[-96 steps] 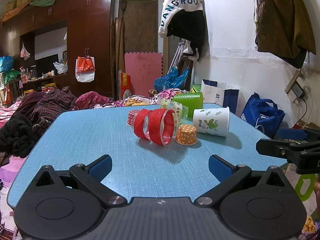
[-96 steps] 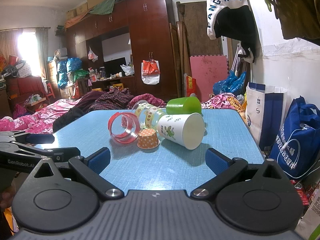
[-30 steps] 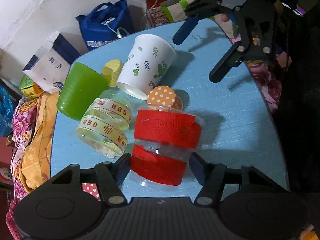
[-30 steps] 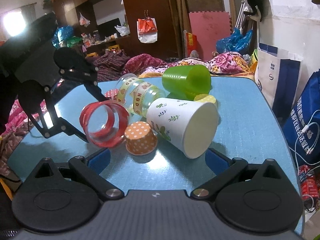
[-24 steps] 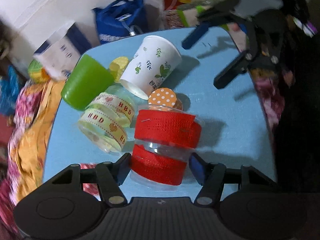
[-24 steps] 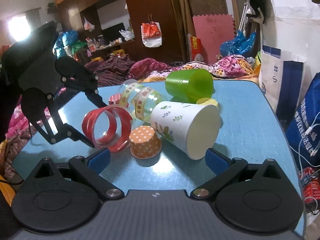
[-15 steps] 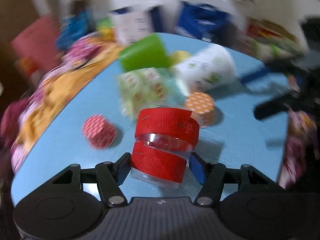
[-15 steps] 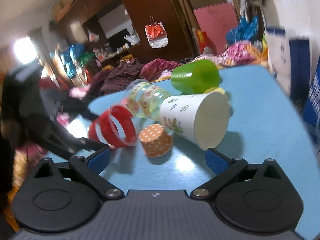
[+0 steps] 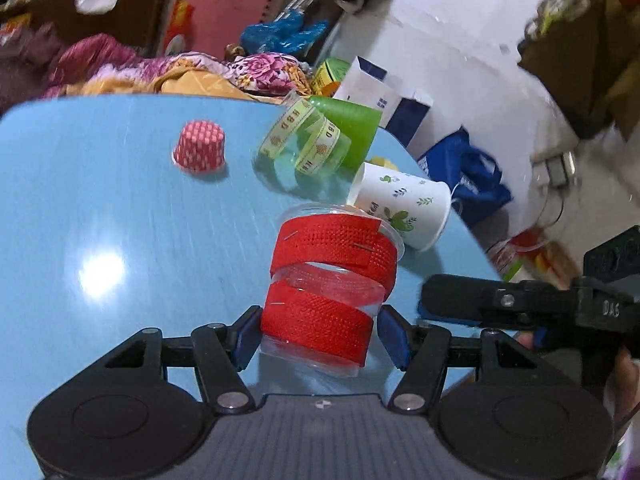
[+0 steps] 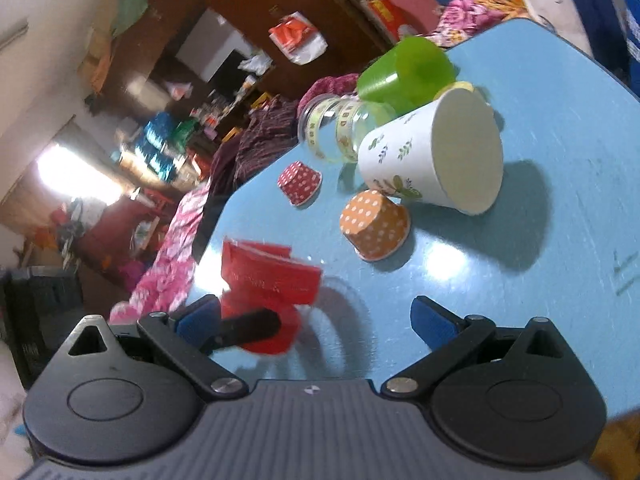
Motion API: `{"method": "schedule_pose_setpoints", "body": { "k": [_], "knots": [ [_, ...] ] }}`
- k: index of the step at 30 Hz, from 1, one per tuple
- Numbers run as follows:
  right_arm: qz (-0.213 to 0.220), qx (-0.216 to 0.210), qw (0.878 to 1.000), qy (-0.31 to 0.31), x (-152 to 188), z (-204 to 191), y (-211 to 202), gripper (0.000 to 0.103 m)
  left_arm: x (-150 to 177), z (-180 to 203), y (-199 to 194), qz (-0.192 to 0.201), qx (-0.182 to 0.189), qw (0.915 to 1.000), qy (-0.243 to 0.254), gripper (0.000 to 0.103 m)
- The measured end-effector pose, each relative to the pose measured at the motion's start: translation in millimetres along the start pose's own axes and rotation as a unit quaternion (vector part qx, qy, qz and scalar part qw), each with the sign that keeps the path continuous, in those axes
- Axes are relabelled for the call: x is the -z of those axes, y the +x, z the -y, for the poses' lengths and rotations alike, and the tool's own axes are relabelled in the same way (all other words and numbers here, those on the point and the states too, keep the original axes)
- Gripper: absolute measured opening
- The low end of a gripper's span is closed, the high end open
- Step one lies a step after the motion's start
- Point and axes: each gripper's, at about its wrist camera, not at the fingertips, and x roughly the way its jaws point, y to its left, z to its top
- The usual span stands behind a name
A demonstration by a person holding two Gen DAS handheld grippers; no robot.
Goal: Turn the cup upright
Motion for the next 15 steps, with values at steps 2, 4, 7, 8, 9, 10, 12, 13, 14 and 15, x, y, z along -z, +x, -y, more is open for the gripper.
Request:
{"method": "schedule_pose_setpoints", "body": {
  "k": [2, 4, 7, 8, 9, 10, 12, 13, 14, 15],
  "knots": [
    [-0.014, 0.006, 1.0, 0.0, 0.3, -2.1, 5.8, 0.102, 7.8, 1.1, 1.6, 0.005, 0.008, 0.9997, -0.023, 0.065],
    [-0.024, 0.006, 1.0, 0.003, -1.7, -5.4, 9.5, 0.102, 12.8, 2.4, 2.4, 0.008, 0.019, 0.9995, -0.026, 0.066],
    [-0.026, 0.024, 0.999, -0.013, -0.6, -17.6, 15.8, 0.102, 20.3, 5.5, 1.0, 0.01, 0.03, 0.999, -0.031, 0.066],
    [-0.031, 0.026, 0.999, -0.015, -0.4, -20.6, 18.9, 0.102, 21.7, 5.9, 1.1, 0.012, 0.031, 0.9989, -0.033, 0.066],
    [-0.035, 0.029, 0.999, -0.016, -0.6, -23.2, 22.6, 0.101, 23.0, 5.3, 1.6, 0.014, 0.032, 0.9987, -0.037, 0.066],
    [-0.035, 0.033, 0.999, -0.018, -0.2, -24.8, 24.3, 0.098, 24.1, 5.0, 1.7, 0.016, 0.034, 0.9985, -0.04, 0.066],
    [-0.035, 0.039, 0.998, -0.02, 1.9, -30.1, 27.6, 0.094, 26.7, 2.9, 0.4, 0.02, 0.04, 0.998, -0.043, 0.066],
    [-0.033, 0.045, 0.998, -0.022, 4.5, -33.1, 28.1, 0.094, 27.4, 1.3, 0.2, 0.02, 0.043, 0.9978, -0.046, 0.066],
    [-0.032, 0.052, 0.998, -0.029, 5.1, -35.5, 28.7, 0.094, 27.8, 0.4, 0.3, 0.02, 0.047, 0.9976, -0.046, 0.066],
    [-0.029, 0.058, 0.997, -0.033, 5.0, -37.6, 29.0, 0.09, 28.7, -1.5, -0.8, 0.021, 0.05, 0.9974, -0.048, 0.066]
  ]
}}
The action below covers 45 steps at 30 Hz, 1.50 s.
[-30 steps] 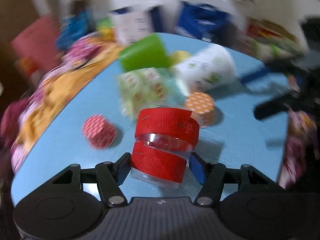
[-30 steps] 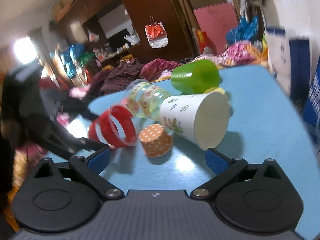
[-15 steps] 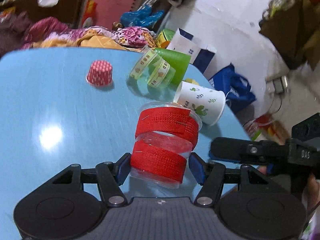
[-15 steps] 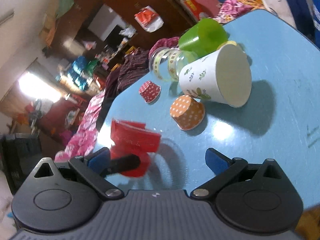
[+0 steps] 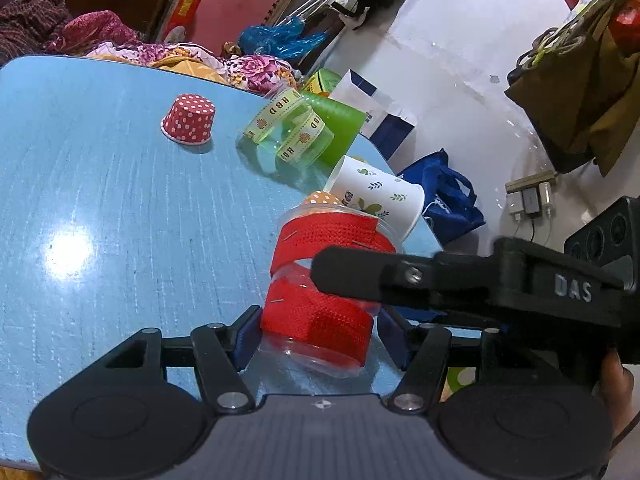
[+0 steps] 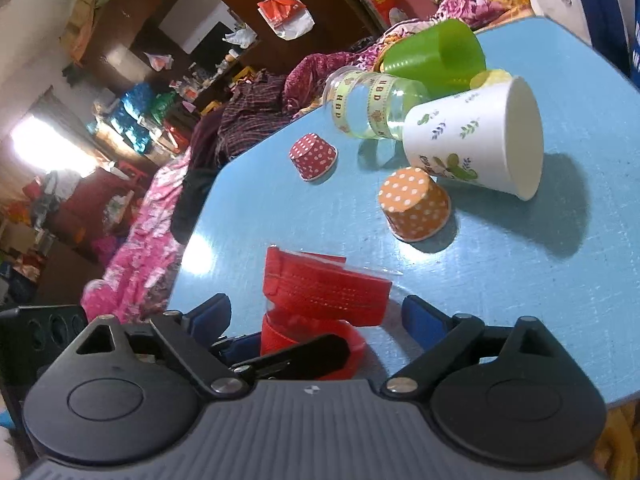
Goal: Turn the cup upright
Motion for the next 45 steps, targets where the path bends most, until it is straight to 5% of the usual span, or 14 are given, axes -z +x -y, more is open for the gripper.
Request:
{"method": "schedule_pose_setpoints", "body": {
  "k": [10, 17, 20, 24, 28, 36, 45],
  "knots": [
    [-0.026, 0.04, 0.998, -0.036, -8.7, -16.0, 11.7, 0.071, 2.7, -6.5, -6.4, 0.007, 0.006, 0.9999, 0.012, 0.066],
    [-0.015, 0.039, 0.997, -0.066, -5.1, -23.1, 7.9, 0.069, 16.6, -12.3, -23.3, 0.0, 0.034, 0.9983, 0.047, 0.066],
    [0.004, 0.038, 0.996, -0.086, -2.7, -27.5, 2.4, 0.069, 29.6, -16.5, -51.8, 0.032, 0.055, 0.9959, 0.065, 0.069],
    [0.044, 0.049, 0.989, -0.136, 6.5, -37.5, -6.6, 0.069, 36.8, -25.5, -96.3, 0.125, 0.047, 0.9887, 0.069, 0.086],
    [0.108, 0.075, 0.969, -0.21, 25.7, -48.4, -12.0, 0.069, 39.3, -34.9, -119.3, 0.194, 0.023, 0.9778, 0.075, 0.087],
    [0.239, 0.118, 0.899, -0.348, 71.9, -51.0, 2.5, 0.069, 42.7, -41.7, -118.2, 0.243, -0.001, 0.9669, 0.078, 0.087],
    [0.328, 0.095, 0.871, -0.354, 83.0, -35.1, 9.3, 0.069, 47.6, -47.8, -119.2, 0.268, -0.004, 0.9613, 0.065, 0.087]
  ]
}}
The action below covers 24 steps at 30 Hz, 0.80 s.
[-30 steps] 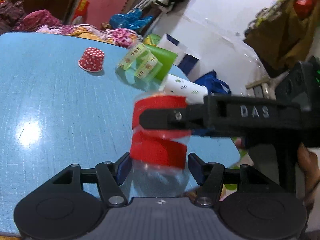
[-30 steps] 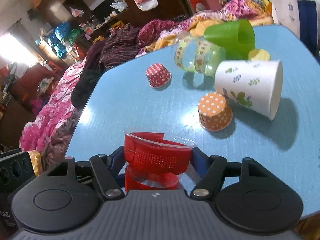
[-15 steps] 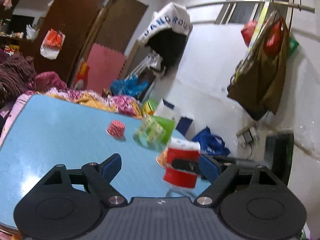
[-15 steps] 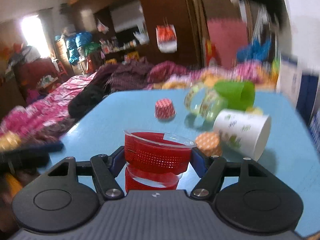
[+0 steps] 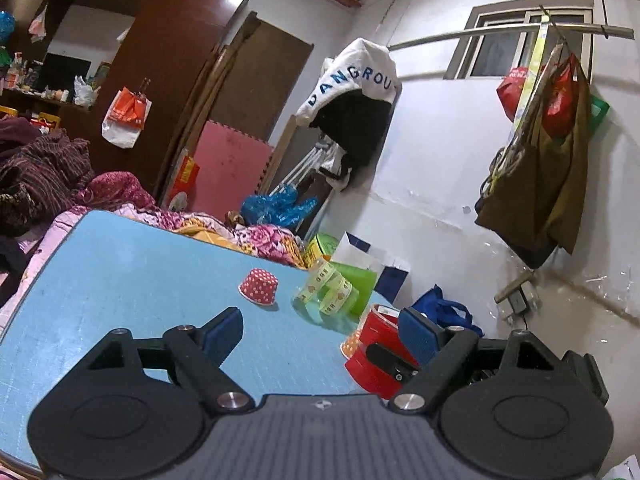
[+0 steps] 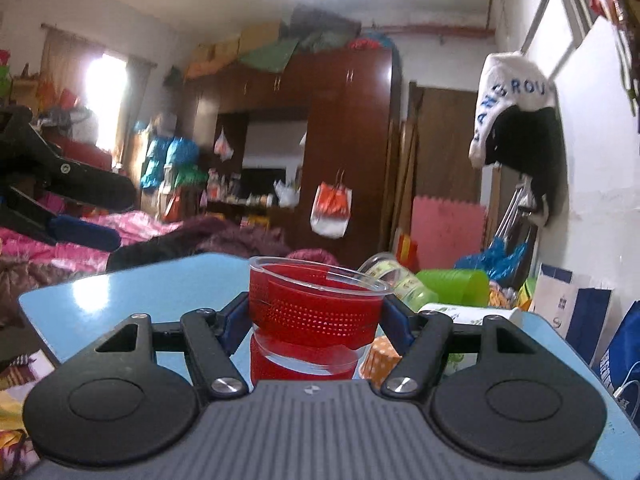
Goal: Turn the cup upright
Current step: 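Lower the upright cup onto the table with the right tool and open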
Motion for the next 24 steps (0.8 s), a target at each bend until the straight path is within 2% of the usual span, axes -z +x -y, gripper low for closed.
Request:
{"method": "schedule_pose_setpoints", "body": {
  "k": [4, 9, 12, 24],
  "knots": [
    [0.007, 0.004, 1.0, 0.002, -1.3, -1.3, 1.2, 0.069, 0.2, 0.3, -1.3, 0.006, -0.002, 1.0, -0.003, 0.087],
    [0.003, 0.012, 1.0, 0.0, 1.0, -5.8, 5.0, 0.069, 2.0, 3.0, -4.4, 0.02, 0.017, 0.9996, 0.002, 0.087],
    [0.007, 0.01, 1.0, 0.004, 2.8, -6.7, 3.7, 0.069, 3.0, 5.8, -6.4, 0.029, 0.01, 0.9995, 0.008, 0.087],
    [0.007, 0.014, 1.0, 0.022, 12.1, -6.5, 4.6, 0.069, 6.3, 5.0, -3.5, 0.028, 0.012, 0.9995, 0.001, 0.087]
  ]
}}
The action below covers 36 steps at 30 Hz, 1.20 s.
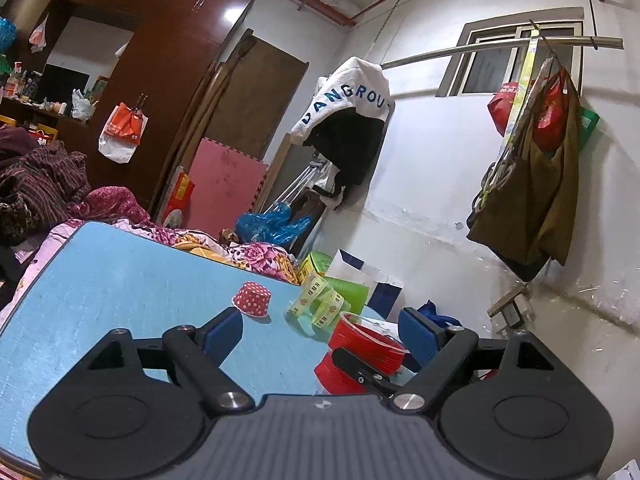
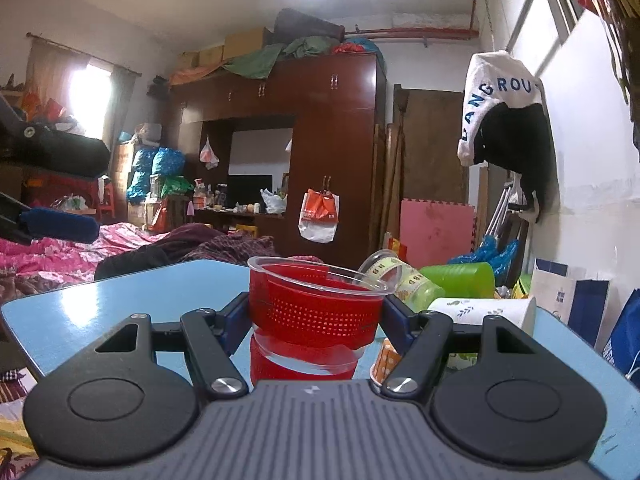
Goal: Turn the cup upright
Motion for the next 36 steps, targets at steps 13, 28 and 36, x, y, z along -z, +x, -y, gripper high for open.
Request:
{"method": "schedule_pose_setpoints", "body": {
  "k": [13, 28, 36],
  "knots": [
    [-0.003, -0.012, 1.0, -0.01, 0.1, -4.7, 0.0, 0.096, 2.3, 2.1, 1.5, -0.005, -0.006, 1.0, 0.005, 0.087],
    [-0.015, -0.055, 0.996, 0.067, -20.8, 40.1, -37.6, 0.102, 2.8, 14.4, 8.0, 0.007, -0.098, 0.9945, 0.035, 0.103],
    [-0.111, 0.021, 0.989, 0.098, -60.3, 81.6, -55.3, 0.102, -2.9, 68.2, 9.3, -0.029, -0.163, 0.979, 0.119, 0.103]
  ]
}}
